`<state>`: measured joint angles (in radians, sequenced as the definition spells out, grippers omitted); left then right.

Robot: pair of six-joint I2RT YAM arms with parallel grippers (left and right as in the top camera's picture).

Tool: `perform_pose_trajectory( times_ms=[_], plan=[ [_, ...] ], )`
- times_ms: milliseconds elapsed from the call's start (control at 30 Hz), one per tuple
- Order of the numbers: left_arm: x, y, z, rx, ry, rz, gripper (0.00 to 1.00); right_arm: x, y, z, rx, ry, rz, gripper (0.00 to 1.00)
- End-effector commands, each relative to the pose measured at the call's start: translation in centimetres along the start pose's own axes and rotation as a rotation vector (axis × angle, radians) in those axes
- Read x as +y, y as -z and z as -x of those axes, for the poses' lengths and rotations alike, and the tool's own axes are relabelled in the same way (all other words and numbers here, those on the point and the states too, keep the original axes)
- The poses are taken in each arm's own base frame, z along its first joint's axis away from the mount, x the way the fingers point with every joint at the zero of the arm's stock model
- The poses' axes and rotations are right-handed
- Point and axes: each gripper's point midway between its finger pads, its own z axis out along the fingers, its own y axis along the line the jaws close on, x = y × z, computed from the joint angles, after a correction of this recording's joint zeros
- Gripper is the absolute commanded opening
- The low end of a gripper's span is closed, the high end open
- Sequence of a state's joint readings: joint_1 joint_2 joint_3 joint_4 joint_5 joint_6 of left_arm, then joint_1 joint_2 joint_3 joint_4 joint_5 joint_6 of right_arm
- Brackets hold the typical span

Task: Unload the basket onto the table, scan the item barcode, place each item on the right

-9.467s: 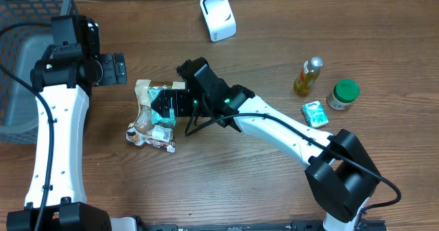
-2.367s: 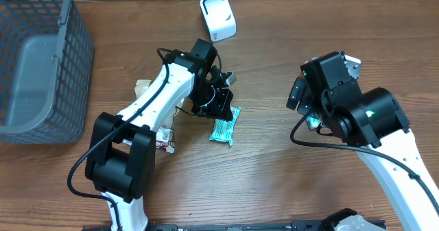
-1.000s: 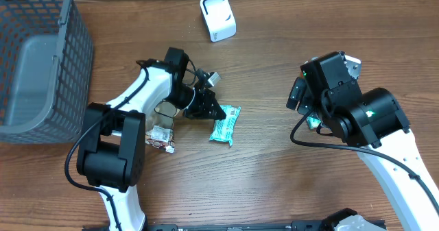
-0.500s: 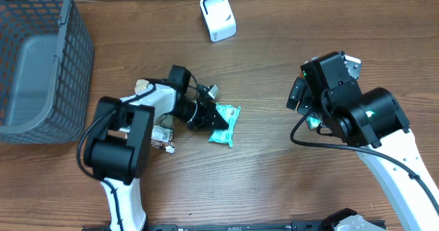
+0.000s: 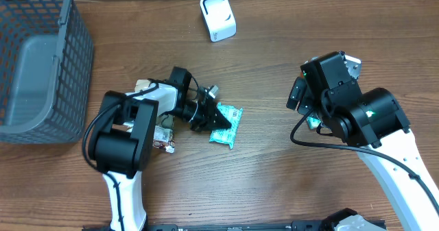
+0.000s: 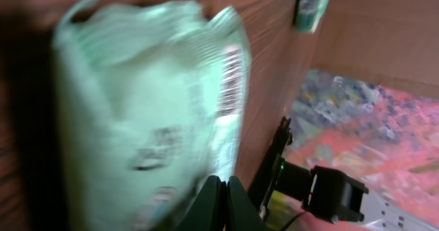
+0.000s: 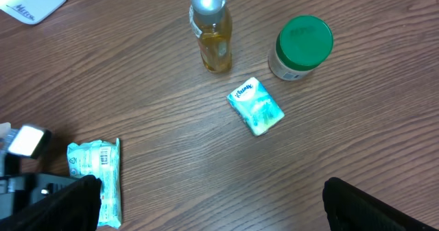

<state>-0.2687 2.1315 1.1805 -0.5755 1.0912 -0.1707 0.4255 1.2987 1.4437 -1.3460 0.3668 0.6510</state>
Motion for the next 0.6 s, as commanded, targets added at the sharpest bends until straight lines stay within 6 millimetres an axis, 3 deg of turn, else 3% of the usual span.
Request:
perform_pose_trajectory(
  times_ms=[0,100,233,400,567],
  plan=[
    [-5.3,2.2,2.0,-0.089,-0.146,0.026,0.04,-0.2,0.6,0.6,-0.029,-0.018,0.006,1.0],
    [-6.9,2.4,2.3,-0.103,-0.193,0.021,0.04,-0.2,0.6,0.6,-0.029,-0.018,0.006,1.0],
    [-6.7,1.4,2.5,-0.095,-0.211,0.019,0.04,-0.2,0.6,0.6,-0.029,-0.018,0.006,1.0],
    [-4.5,-0.2,3.1,-0.076,-0.17,0.021,0.04,-0.2,0.6,0.6,-0.029,-0.018,0.006,1.0],
    [-0.9,-1.8,3.2,-0.044,-0.102,0.043,0.04,-0.2,0.6,0.6,-0.029,-0.018,0.006,1.0]
  ],
)
